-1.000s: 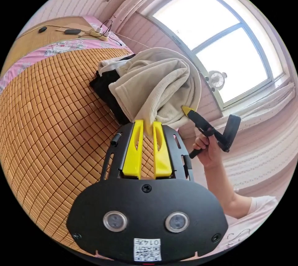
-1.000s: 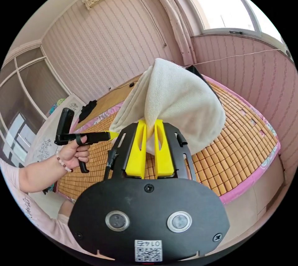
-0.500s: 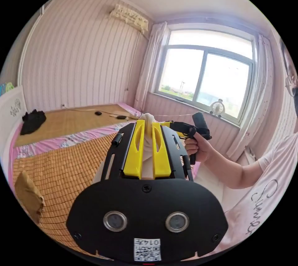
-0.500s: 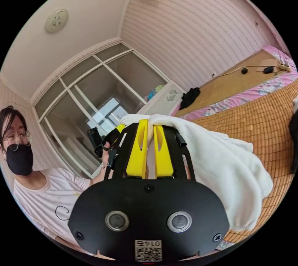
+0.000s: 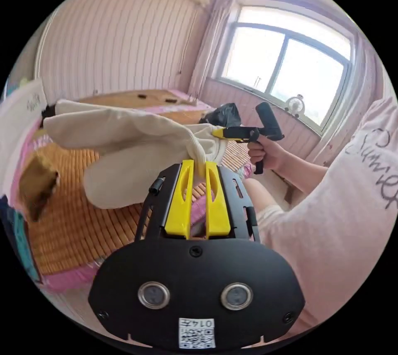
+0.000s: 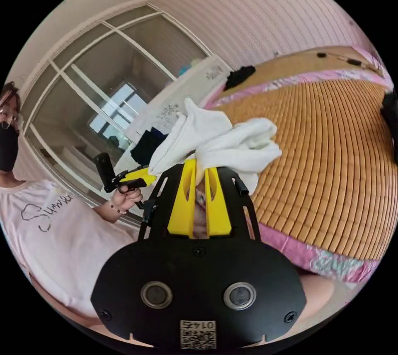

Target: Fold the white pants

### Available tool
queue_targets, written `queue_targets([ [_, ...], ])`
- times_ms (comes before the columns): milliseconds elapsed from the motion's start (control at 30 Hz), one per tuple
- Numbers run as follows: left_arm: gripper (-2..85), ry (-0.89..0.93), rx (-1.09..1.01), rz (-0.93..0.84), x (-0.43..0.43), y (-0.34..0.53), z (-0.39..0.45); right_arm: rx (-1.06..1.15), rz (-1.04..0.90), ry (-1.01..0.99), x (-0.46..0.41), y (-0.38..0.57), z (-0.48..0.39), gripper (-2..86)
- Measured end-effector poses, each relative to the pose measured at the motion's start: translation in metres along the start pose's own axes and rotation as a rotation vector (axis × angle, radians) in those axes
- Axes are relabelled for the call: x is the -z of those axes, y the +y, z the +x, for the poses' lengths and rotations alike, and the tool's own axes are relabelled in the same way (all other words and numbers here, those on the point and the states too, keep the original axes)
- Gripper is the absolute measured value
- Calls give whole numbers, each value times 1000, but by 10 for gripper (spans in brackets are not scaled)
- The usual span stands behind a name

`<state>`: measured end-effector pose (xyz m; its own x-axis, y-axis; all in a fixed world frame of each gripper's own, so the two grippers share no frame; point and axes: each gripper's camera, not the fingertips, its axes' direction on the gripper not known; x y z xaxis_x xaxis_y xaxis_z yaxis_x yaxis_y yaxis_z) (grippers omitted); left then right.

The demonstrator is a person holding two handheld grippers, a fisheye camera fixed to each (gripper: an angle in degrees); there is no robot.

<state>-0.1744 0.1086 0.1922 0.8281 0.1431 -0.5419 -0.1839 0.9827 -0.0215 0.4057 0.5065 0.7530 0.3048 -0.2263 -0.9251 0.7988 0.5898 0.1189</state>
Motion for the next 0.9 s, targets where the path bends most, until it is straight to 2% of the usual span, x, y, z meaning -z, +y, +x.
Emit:
queue_targets([
  [100,42,177,239,-122,-40,42,-44,-118,-113,48,-34,44,22,14],
  [267,42,222,267,-136,-32,52,-50,-218,-111,-13,-33,49,25,24],
  [433,38,262,355,-100,-9,66,-65,-88,-187,-5,-32,16,2,37],
  [500,17,258,336,-101,6,70,-64,10,-283,43,-35,-4,-15,42],
  [600,-5,178,287,-104,30,69,-61,198,-451,105,-39,-26,-34,34],
  [700,-6,99,271,-70,49,60,-60,292,-504,124,-40,-46,-39,18],
  [833,7,37,134,-45,49,27,-49,137,-315,181,-25,-70,-14,22],
  [900,41,32,-26,-32,39,-3,-31,37,-96,258,-15,-70,5,51],
])
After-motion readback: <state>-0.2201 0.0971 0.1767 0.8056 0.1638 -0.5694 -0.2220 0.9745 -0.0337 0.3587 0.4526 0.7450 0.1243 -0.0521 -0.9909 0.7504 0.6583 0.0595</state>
